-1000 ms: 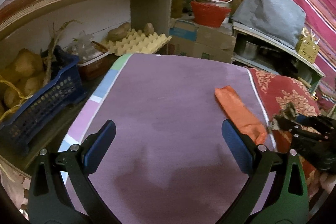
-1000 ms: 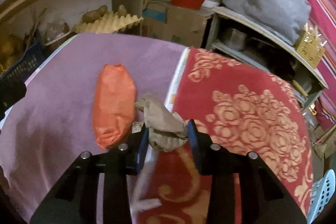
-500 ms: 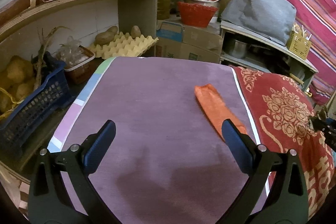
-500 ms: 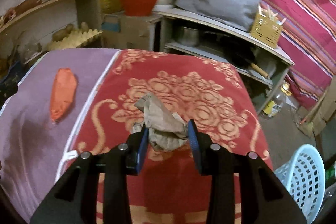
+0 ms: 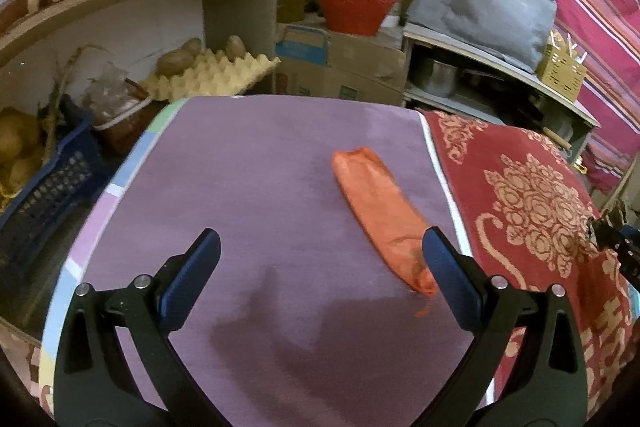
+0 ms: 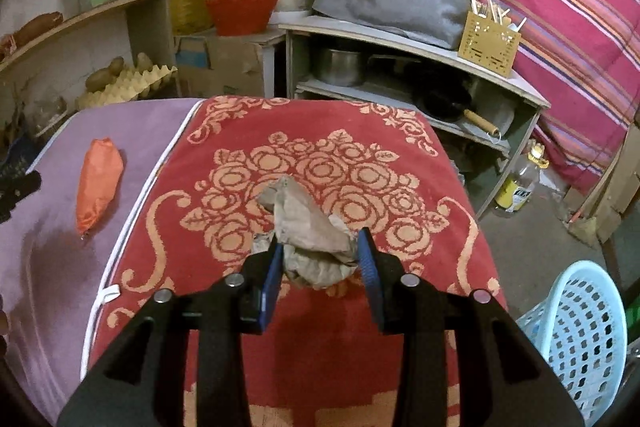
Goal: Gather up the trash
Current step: 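Grasp the orange mesh bag with the left gripper while the right holds the brown paper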
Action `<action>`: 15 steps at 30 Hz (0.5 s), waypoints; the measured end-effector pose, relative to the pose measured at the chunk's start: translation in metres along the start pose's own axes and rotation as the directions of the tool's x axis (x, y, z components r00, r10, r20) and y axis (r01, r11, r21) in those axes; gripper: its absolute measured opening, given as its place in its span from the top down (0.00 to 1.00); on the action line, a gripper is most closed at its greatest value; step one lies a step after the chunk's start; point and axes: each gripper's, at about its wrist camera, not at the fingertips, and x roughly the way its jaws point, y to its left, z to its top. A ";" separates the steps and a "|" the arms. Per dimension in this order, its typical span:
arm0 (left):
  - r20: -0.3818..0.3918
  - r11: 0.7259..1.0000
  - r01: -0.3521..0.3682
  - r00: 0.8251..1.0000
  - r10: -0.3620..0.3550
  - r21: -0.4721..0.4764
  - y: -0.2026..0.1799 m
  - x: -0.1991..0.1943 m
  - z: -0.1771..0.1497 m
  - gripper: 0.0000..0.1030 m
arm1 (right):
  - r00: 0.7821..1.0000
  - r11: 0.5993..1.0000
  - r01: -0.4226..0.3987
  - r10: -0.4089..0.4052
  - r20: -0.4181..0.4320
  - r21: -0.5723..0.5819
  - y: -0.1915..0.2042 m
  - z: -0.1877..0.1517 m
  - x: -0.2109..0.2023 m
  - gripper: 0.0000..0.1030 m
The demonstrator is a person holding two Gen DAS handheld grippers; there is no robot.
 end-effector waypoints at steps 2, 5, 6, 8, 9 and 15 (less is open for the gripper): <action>-0.011 1.000 0.006 1.000 -0.006 0.005 -0.006 0.005 -0.001 0.05 | 1.000 1.000 -0.007 0.007 0.000 0.008 -0.003 0.000 -0.001 0.64; -0.043 0.999 0.044 0.998 -0.044 -0.001 -0.018 0.016 -0.002 0.05 | 1.000 0.999 -0.018 0.018 -0.002 0.029 -0.011 0.000 -0.001 0.64; -0.054 0.998 0.059 0.997 -0.059 -0.005 -0.023 0.019 -0.003 0.05 | 1.000 0.999 -0.021 0.021 -0.004 0.034 -0.013 0.000 -0.001 0.64; -0.070 0.997 0.079 0.994 -0.079 -0.008 -0.037 0.025 -0.003 0.05 | 1.000 0.998 -0.030 0.030 -0.007 0.048 -0.018 0.000 -0.001 0.64; -0.074 0.997 0.081 0.994 -0.081 -0.007 -0.042 0.027 -0.004 0.05 | 0.999 0.998 -0.032 0.032 -0.008 0.051 -0.020 0.000 -0.001 0.64; -0.144 1.000 0.011 0.989 -0.013 -0.009 -0.067 0.050 -0.010 0.06 | 1.000 0.999 -0.017 0.017 -0.019 0.030 -0.025 -0.007 -0.002 0.64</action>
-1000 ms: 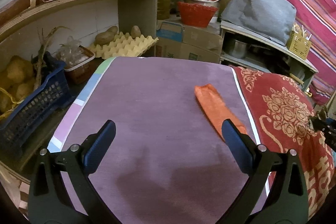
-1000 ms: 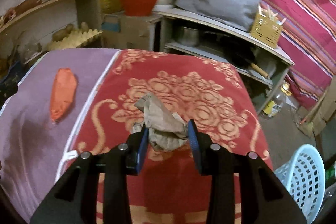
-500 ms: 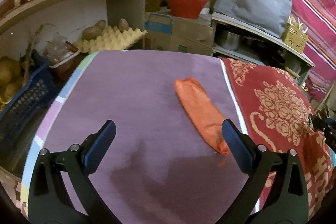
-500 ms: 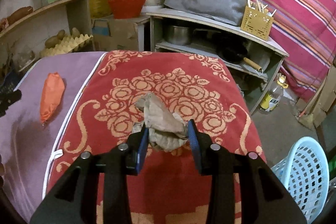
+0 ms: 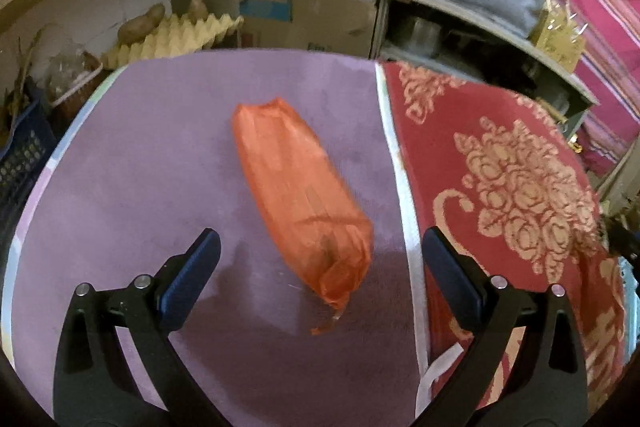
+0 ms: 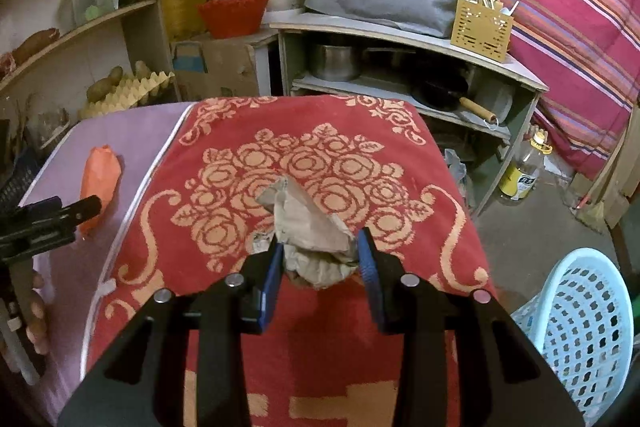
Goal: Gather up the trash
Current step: 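Grasp the orange mesh bag with the left gripper while the right holds the brown paper, then carry the orange bag and brown paper over the basket with both grippers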
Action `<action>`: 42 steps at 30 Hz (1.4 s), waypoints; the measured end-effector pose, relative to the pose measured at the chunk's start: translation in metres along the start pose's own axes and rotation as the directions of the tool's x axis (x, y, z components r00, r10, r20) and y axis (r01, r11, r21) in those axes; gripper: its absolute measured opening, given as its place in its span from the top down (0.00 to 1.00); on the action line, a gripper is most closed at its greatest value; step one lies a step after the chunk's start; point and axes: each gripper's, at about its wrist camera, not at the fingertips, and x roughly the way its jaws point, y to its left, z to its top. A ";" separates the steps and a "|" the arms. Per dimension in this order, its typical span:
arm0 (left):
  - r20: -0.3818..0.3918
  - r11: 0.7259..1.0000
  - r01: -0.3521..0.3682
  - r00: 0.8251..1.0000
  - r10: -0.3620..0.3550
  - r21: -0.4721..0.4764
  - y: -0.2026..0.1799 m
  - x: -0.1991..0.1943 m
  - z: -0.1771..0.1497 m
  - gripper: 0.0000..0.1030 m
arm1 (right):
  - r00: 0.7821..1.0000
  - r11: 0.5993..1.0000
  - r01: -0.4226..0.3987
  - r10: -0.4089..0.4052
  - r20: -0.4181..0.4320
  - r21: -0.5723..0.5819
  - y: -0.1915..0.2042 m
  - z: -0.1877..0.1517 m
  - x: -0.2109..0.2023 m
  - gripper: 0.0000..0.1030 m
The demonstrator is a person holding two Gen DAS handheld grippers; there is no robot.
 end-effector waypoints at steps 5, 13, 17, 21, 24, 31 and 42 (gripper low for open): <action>-0.061 0.999 -0.036 0.998 0.034 -0.033 0.007 0.017 -0.003 0.21 | 1.000 1.000 0.003 -0.003 0.000 0.009 -0.009 -0.001 -0.002 0.64; -0.037 0.999 -0.044 0.998 0.043 -0.031 0.009 0.016 -0.001 0.38 | 1.000 1.000 -0.010 0.010 -0.019 -0.021 0.002 -0.006 0.003 0.64; -0.026 0.998 -0.048 0.999 0.047 -0.031 0.013 0.016 0.001 0.57 | 1.000 0.999 -0.011 0.010 -0.029 -0.033 0.010 -0.008 0.007 0.64; -0.021 0.999 -0.035 0.999 0.034 -0.039 0.017 0.015 0.002 0.63 | 1.000 0.999 -0.008 0.007 -0.027 -0.040 0.013 -0.007 0.007 0.64; -0.012 0.999 -0.027 1.000 0.027 -0.036 0.018 0.012 0.002 0.68 | 1.000 0.999 -0.010 0.008 -0.030 -0.038 0.014 -0.007 0.009 0.64; 0.009 1.000 -0.024 1.000 0.024 -0.001 0.014 0.004 0.002 0.82 | 1.000 0.999 -0.009 0.008 -0.028 -0.038 0.016 -0.006 0.010 0.64; 0.017 1.000 0.000 1.000 0.000 -0.003 0.018 -0.007 0.001 0.84 | 1.000 0.999 -0.013 0.012 -0.018 -0.039 0.017 -0.003 0.008 0.64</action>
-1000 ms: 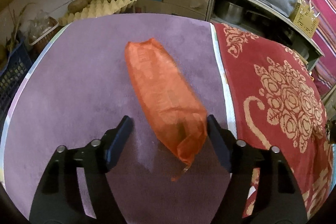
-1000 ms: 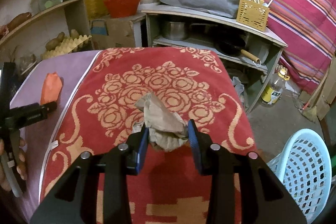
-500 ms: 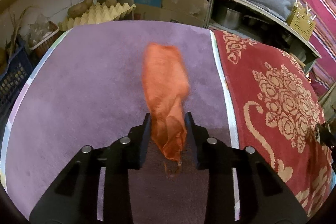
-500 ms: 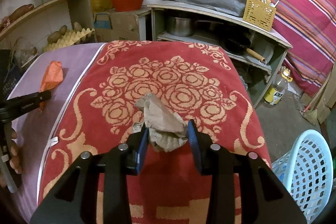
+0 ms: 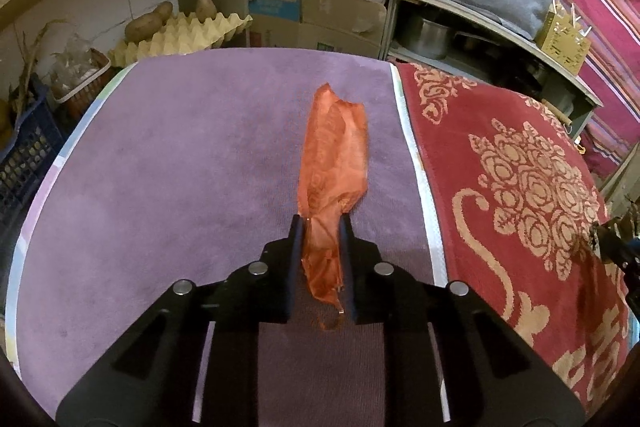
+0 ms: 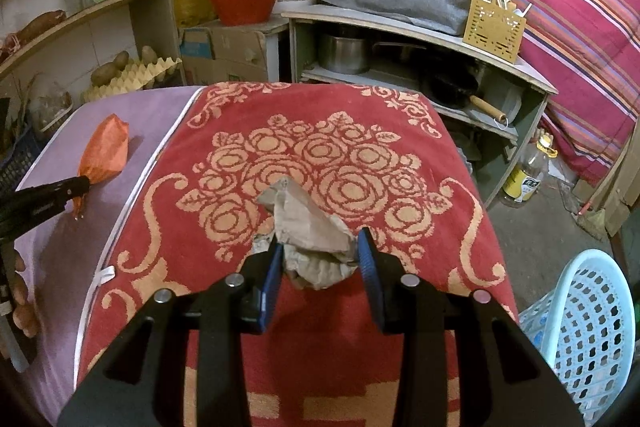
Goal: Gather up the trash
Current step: 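Carry the orange bag and brown paper over the basket with both grippers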
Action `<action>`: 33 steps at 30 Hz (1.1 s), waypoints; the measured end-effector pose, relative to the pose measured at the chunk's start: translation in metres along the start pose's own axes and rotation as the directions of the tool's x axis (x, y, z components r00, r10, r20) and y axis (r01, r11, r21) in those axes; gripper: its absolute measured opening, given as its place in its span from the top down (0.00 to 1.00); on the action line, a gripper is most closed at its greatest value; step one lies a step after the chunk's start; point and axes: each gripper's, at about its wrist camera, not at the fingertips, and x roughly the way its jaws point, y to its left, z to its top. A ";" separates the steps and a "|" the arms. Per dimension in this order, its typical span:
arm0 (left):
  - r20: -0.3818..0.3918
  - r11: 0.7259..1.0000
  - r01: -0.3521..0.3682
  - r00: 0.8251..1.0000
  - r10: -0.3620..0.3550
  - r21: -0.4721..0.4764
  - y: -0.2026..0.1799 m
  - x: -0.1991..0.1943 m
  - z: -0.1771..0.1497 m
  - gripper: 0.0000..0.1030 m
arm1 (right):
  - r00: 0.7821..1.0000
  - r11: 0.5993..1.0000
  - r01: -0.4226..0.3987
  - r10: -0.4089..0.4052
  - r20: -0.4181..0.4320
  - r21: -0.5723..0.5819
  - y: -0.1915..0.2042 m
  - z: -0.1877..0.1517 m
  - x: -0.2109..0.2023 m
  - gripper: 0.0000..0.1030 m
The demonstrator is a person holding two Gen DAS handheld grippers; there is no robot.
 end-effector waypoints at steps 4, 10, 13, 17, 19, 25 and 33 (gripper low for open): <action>0.020 1.000 0.006 1.000 -0.006 0.002 0.001 -0.011 0.001 0.85 | 1.000 1.000 0.001 -0.001 0.010 -0.001 0.002 0.001 -0.003 0.64; 0.043 1.000 0.018 0.999 -0.018 0.006 0.005 -0.027 0.000 0.86 | 1.000 1.000 -0.001 0.001 0.027 0.002 0.003 0.002 -0.007 0.64; 0.059 1.000 0.022 0.998 -0.023 0.010 0.008 -0.038 -0.002 0.86 | 0.999 1.000 -0.005 0.005 0.034 0.001 0.005 0.002 -0.010 0.64; 0.077 0.999 0.028 0.997 -0.029 0.016 0.010 -0.053 -0.005 0.86 | 0.999 1.000 -0.008 0.008 0.041 -0.009 0.009 0.001 -0.013 0.64; 0.088 0.999 0.028 0.996 -0.029 0.022 0.011 -0.061 -0.006 0.86 | 0.999 1.000 -0.009 0.009 0.045 -0.014 0.010 0.000 -0.016 0.64; 0.100 0.999 0.038 0.994 -0.041 0.029 0.011 -0.076 -0.011 0.86 | 0.998 1.000 -0.010 0.011 0.057 -0.013 0.008 -0.001 -0.023 0.64; 0.116 0.998 0.032 0.993 -0.038 0.052 0.009 -0.093 -0.021 0.86 | 0.997 1.000 -0.009 0.011 0.079 -0.017 0.004 -0.003 -0.037 0.64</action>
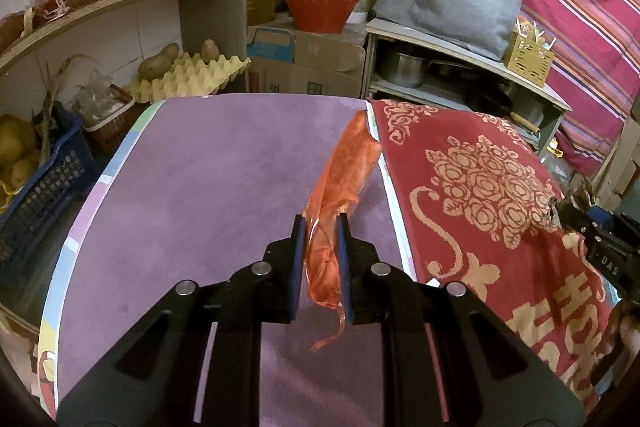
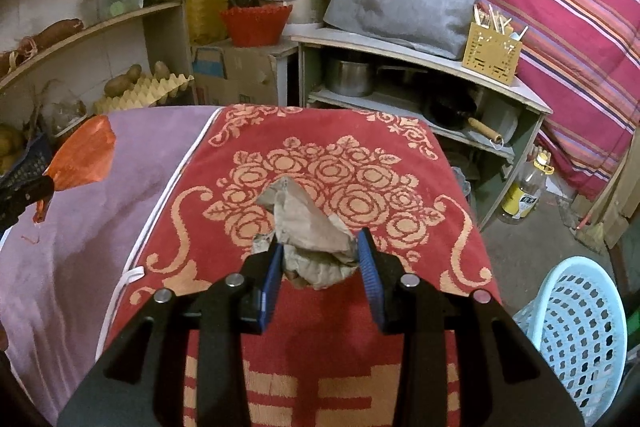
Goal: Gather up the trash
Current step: 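Carry the orange bag and brown paper over the basket with both grippers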
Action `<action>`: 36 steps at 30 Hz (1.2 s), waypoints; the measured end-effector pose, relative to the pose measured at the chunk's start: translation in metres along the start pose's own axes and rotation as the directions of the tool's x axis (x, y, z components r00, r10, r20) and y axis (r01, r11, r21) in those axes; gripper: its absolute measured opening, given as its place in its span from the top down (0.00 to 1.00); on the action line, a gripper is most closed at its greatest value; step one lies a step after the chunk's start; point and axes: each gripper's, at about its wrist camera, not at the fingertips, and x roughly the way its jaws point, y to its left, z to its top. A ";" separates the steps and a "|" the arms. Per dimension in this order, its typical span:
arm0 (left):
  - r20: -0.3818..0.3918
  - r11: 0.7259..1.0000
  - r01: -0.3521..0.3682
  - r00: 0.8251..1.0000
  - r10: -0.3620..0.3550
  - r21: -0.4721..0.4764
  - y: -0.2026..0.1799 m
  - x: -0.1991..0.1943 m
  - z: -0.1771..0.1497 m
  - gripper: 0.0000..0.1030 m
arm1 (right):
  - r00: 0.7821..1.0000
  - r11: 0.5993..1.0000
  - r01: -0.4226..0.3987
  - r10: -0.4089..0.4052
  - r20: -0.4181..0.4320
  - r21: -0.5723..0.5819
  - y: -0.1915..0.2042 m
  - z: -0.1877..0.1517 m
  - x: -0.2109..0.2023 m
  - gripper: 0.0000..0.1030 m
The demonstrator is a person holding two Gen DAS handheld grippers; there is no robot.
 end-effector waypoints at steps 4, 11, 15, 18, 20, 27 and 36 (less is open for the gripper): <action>0.004 1.000 0.001 1.000 -0.001 0.003 -0.004 -0.007 -0.003 0.86 | 1.000 1.000 0.000 0.000 0.011 0.011 -0.005 -0.001 -0.009 0.64; 0.017 0.999 0.026 1.000 -0.026 0.022 -0.017 -0.024 -0.007 0.86 | 0.999 1.000 0.010 -0.011 0.038 0.007 -0.016 -0.005 -0.030 0.64; 0.028 0.998 0.032 0.999 -0.034 0.054 -0.032 -0.034 -0.010 0.86 | 0.998 0.999 0.023 -0.025 0.061 0.022 -0.031 -0.008 -0.046 0.64; 0.037 0.997 0.040 0.998 -0.043 0.070 -0.043 -0.042 -0.011 0.86 | 0.996 0.999 0.040 -0.042 0.073 0.034 -0.046 -0.011 -0.057 0.64; 0.045 0.995 0.053 0.997 -0.057 0.080 -0.051 -0.048 -0.011 0.86 | 0.996 0.998 0.052 -0.055 0.076 0.039 -0.057 -0.014 -0.065 0.64; 0.061 0.985 0.108 0.991 -0.117 0.131 -0.090 -0.065 -0.016 0.87 | 0.989 0.991 0.116 -0.121 0.082 0.069 -0.104 -0.032 -0.092 0.64; 0.043 0.963 0.169 0.982 -0.182 0.212 -0.155 -0.064 -0.029 0.87 | 0.975 0.965 0.198 -0.211 0.064 0.174 -0.184 -0.060 -0.121 0.64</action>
